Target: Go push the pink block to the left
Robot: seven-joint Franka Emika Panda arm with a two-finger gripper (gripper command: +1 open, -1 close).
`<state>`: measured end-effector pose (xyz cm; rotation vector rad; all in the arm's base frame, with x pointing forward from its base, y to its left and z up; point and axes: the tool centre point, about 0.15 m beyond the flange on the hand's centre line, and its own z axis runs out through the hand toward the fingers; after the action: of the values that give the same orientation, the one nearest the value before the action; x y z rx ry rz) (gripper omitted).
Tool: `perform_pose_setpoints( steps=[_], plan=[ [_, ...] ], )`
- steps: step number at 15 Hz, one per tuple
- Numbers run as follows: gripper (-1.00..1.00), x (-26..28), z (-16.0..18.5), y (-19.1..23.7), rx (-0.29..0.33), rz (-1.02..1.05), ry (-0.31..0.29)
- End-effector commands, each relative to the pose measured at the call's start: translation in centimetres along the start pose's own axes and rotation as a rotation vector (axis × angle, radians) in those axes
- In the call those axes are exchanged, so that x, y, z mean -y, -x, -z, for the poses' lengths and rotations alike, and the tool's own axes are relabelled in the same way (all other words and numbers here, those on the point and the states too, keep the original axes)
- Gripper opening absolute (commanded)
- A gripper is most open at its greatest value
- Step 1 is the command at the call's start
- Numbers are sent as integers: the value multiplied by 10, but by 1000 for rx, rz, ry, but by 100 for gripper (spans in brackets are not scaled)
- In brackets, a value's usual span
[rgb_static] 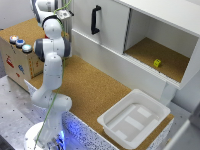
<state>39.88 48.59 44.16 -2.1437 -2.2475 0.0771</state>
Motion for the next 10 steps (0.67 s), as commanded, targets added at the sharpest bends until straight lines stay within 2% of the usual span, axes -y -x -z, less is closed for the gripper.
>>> perform_pose_setpoints(
  steps=[1,6,10],
  plan=[
    [-100,16,-7,29,-91,53,26],
    [-100,16,1,41,-94,35,44],
    [-100,32,-3,42,-97,0,23]
  ],
)
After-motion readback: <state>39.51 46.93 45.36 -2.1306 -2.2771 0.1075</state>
